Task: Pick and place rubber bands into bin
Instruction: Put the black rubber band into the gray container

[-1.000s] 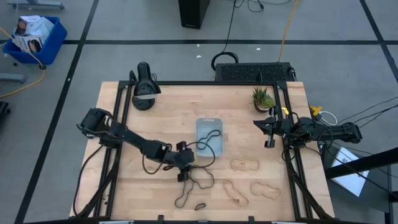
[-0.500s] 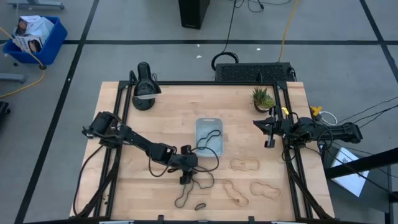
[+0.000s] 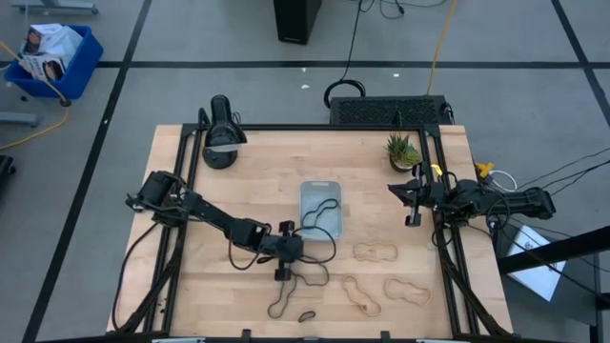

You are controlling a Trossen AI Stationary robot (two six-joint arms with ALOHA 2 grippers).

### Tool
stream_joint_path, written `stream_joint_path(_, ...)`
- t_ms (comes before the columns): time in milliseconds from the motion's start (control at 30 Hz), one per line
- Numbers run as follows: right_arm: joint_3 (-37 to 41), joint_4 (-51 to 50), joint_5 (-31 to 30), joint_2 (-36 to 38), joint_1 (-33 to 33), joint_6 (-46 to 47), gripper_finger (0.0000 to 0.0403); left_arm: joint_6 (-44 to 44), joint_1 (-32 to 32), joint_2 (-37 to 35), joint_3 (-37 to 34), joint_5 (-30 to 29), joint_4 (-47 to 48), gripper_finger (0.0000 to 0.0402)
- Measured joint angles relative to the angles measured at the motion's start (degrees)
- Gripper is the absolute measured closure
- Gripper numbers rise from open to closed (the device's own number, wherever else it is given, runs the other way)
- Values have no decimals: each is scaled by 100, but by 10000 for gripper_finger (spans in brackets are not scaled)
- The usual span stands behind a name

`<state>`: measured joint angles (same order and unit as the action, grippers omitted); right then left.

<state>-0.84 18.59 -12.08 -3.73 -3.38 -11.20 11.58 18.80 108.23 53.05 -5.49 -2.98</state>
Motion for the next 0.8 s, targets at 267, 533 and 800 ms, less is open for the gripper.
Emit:
stream_joint_path(267, -1, -1, 5, 0, 1, 0, 397, -629, 291, -1360, -10, -708, 742, 395)
stream_joint_path(533, -1, -2, 8, 0, 0, 0, 396, -877, 725, -2909, -440, -2204, 1212, 397)
stream_joint_path(800, 0, -3, 9, 0, 2, 0, 397, -212, 610, -3813, -2032, -2813, 264, 397)
